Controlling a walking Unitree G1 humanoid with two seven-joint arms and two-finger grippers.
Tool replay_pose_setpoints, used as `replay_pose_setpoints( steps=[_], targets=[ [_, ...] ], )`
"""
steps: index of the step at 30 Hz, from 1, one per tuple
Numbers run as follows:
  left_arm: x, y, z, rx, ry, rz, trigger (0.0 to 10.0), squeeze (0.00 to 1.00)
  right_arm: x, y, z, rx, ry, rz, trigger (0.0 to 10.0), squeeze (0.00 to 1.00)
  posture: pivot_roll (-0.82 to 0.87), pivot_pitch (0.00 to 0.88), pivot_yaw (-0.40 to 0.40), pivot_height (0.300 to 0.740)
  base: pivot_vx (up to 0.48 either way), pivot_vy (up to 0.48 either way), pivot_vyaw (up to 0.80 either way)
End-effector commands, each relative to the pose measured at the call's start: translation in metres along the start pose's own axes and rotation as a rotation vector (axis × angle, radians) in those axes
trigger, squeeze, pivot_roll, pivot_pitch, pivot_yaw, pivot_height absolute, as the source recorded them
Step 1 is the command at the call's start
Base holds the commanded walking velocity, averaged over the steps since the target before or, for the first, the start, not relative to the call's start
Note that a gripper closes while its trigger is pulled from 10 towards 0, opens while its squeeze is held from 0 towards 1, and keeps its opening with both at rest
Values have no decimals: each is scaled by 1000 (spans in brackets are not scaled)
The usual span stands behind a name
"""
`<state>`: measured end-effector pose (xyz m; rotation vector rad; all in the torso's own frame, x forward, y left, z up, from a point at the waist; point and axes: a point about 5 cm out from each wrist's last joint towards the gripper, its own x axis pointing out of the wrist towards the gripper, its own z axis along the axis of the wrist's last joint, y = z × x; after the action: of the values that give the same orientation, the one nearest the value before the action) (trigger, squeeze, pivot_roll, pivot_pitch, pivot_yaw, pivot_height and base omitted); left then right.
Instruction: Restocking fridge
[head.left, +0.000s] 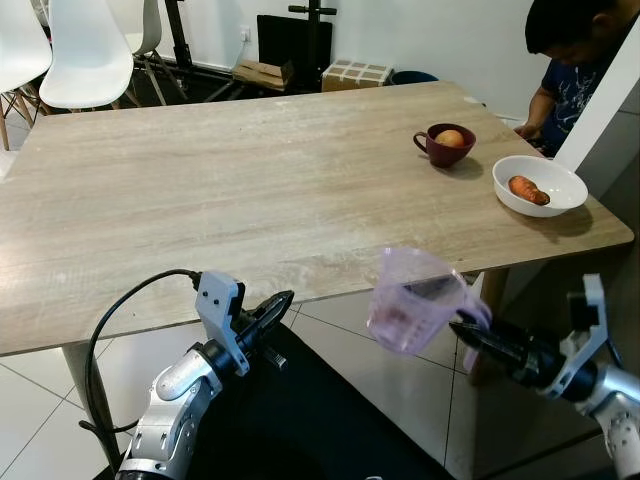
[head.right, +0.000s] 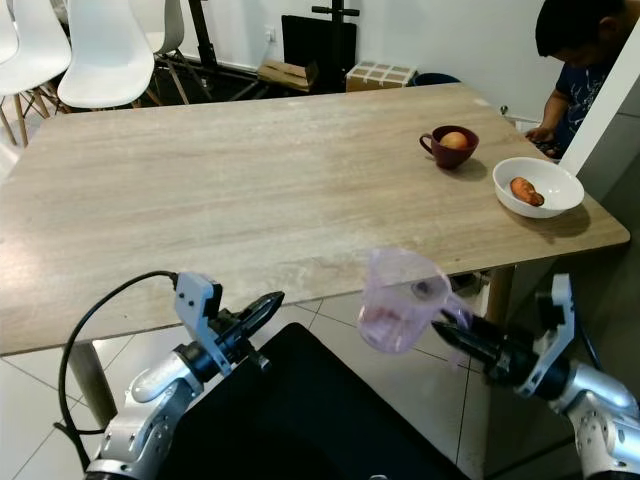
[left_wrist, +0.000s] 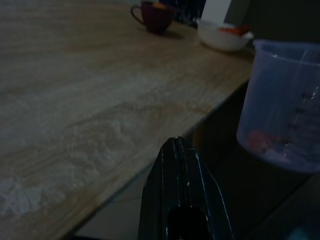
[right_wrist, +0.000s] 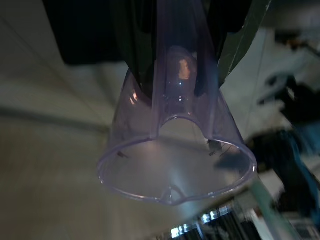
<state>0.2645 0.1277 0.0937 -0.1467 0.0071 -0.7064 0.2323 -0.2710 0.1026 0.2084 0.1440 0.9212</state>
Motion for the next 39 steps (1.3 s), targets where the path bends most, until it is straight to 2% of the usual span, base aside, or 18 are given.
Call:
replay_pose_setpoints(
  steps=[1, 3, 5, 8, 11, 13, 15, 18, 20, 22, 25, 31, 33, 34, 35, 36, 37, 39],
  targets=[
    [-7, 3, -10, 6, 44, 28, 10000, 0, -2, 3, -16, 22, 53, -7, 10000, 0, -108, 84, 7, 740, 0, 0, 0],
    [-9, 5, -15, 5, 56, 55, 10000, 0, -6, 5, -33, 29, 132, -43, 10000, 0, -106, 86, 7, 740, 0, 0, 0],
    [-10, 6, -16, 6, 60, 66, 10000, 0, -7, 4, -38, 33, 155, -59, 10000, 0, -106, 86, 7, 740, 0, 0, 0],
    [-14, 11, -23, -14, 70, 136, 10000, 0, -11, 1, -62, -56, 330, -131, 10000, 0, -107, 87, 7, 740, 0, 0, 0],
    [-16, 18, -29, -48, 73, 209, 10000, 0, -9, -5, -70, -74, 337, -225, 10000, 0, -107, 86, 7, 740, 0, 0, 0],
    [-20, 22, -36, -40, 104, 243, 10000, 0, -2, -12, -75, -110, 331, -345, 10000, 0, -107, 84, 5, 740, 0, 0, 0],
    [-23, 22, -48, -18, 155, 247, 10000, 0, 5, -16, -83, -102, 338, -448, 10000, 0, -106, 81, 0, 740, 0, 0, 0],
    [-27, 17, -67, -38, 237, 228, 10000, 0, 13, -17, -103, -39, 427, -541, 10000, 0, -106, 76, -3, 740, 0, 0, 0],
    [-28, 16, -71, -47, 256, 221, 10000, 0, 14, -16, -108, -37, 454, -564, 10000, 0, -106, 76, -3, 740, 0, 0, 0],
    [-35, 8, -87, -70, 316, 195, 10000, 0, 20, -14, -116, -42, 455, -617, 10000, 0, -112, 75, -1, 740, 0, 0, 0],
    [-39, 2, -93, -89, 331, 174, 10000, 0, 25, -12, -121, -41, 449, -632, 10000, 0, -113, 76, 0, 740, 0, 0, 0],
    [-55, 5, -116, -88, 460, 261, 10000, 0, 32, -9, -131, -54, 485, -703, 10000, 0, -111, 76, -3, 740, 0, 0, 0],
    [-63, 8, -126, -75, 530, 319, 10000, 0, 34, -8, -135, -42, 498, -732, 10000, 0, -112, 74, -2, 740, 0, 0, 0],
    [-75, 15, -136, -65, 597, 434, 10000, 0, 34, -8, -140, -2, 505, -787, 10000, 0, -113, 62, 2, 740, 0, 0, 0],
    [-84, 22, -139, -84, 607, 549, 10000, 0, 36, -7, -142, 29, 490, -827, 10000, 0, -114, 49, 7, 740, 0, 0, 0],
    [-84, 22, -139, -84, 607, 549, 10000, 0, 36, -7, -142, 29, 490, -827, 10000, 0, -114, 49, 7, 740, 0, 0, 0],
    [-92, 28, -141, -100, 608, 656, 10000, 0, 38, -6, -143, 65, 468, -856, 10000, 0, -114, 45, 10, 740, 0, 0, 0],
    [-105, 34, -144, -144, 606, 783, 10000, 0, 44, -4, -145, 82, 448, -889, 10000, 0, -114, 32, 7, 740, 0, 0, 0]
  ],
)
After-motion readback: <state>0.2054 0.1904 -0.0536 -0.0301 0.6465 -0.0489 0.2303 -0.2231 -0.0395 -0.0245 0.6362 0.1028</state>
